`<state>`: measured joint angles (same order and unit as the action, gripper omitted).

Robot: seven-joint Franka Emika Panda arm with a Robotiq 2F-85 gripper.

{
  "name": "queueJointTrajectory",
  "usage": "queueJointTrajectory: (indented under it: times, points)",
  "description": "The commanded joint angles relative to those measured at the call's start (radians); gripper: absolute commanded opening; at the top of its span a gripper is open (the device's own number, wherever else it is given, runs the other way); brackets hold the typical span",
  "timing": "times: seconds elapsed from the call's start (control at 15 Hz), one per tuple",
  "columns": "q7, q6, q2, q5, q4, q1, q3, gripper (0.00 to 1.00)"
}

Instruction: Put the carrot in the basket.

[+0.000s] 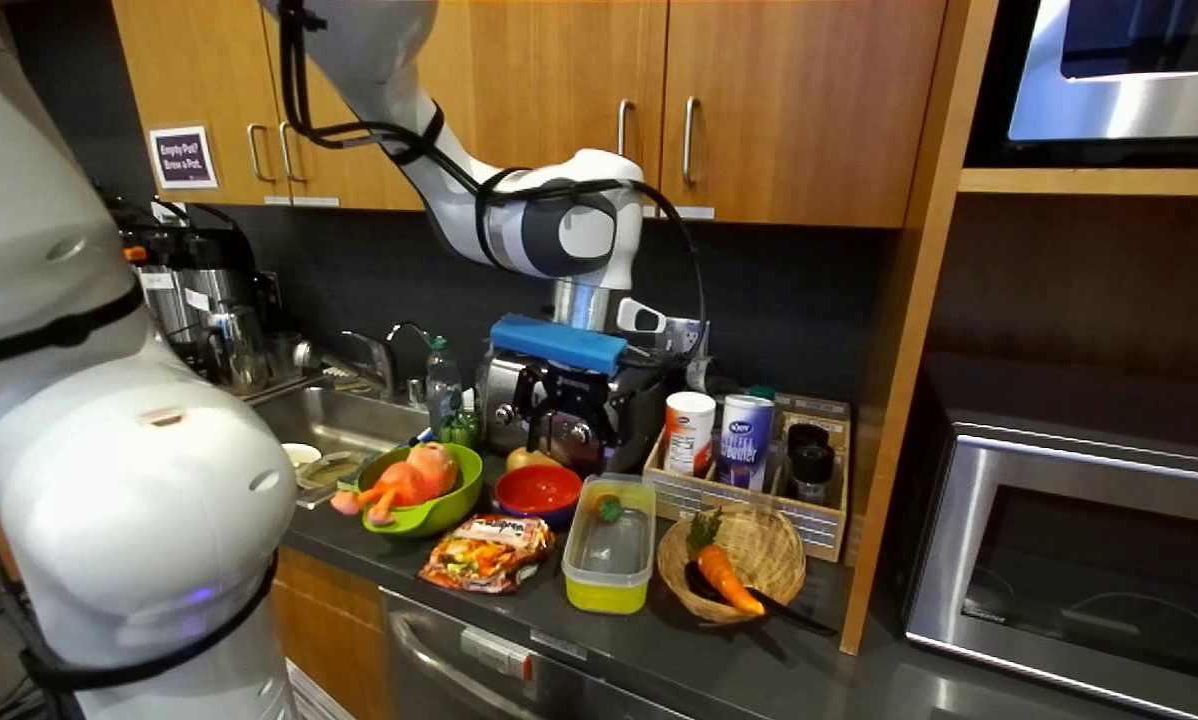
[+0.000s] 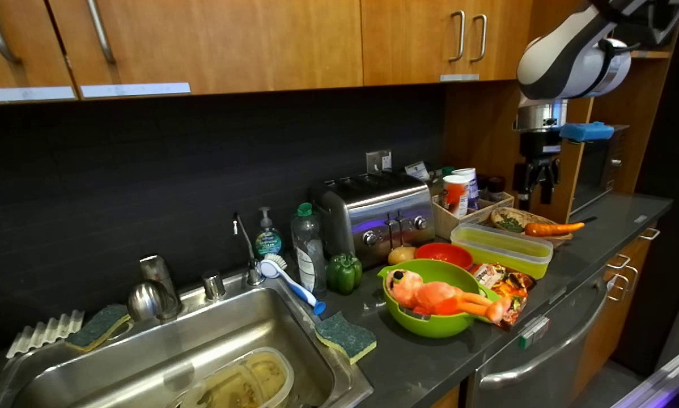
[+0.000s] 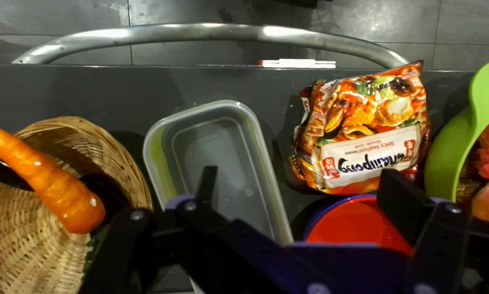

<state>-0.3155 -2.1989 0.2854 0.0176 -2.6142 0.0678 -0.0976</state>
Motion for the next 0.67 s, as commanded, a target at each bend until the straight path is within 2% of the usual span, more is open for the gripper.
queueJointTrajectory:
  times: [0.0,0.6]
  points:
    - [-0.037,-0.023,0.14,0.004,-0.086,-0.029,-0.004,1.0]
    - [-0.08,-0.01,0.255,0.025,-0.135,-0.063,-0.044,1.0]
